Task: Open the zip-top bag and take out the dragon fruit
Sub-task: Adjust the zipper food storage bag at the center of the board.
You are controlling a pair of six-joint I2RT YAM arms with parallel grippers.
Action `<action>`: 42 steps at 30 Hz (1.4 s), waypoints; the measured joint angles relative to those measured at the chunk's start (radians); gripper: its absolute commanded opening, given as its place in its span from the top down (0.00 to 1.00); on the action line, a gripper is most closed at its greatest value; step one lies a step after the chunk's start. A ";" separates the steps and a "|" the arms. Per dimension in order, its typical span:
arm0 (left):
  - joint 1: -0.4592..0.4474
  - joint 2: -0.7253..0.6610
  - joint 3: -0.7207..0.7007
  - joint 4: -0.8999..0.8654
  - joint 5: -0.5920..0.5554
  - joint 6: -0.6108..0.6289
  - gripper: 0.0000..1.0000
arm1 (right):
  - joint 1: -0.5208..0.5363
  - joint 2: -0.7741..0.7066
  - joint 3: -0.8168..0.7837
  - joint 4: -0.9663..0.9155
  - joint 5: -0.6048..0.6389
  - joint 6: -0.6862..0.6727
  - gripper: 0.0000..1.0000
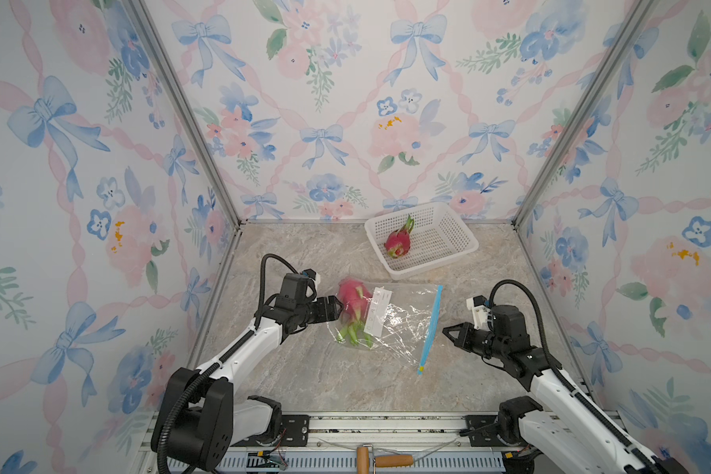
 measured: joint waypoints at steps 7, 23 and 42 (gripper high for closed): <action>0.008 0.044 0.000 0.026 -0.002 0.000 0.15 | 0.041 0.066 -0.029 0.111 -0.013 0.022 1.00; 0.016 0.148 0.000 0.109 0.014 -0.004 0.26 | 0.178 0.444 -0.029 0.501 -0.028 0.013 1.00; 0.036 0.167 -0.014 0.132 0.019 -0.005 0.33 | 0.231 0.804 0.008 0.903 -0.085 0.104 0.94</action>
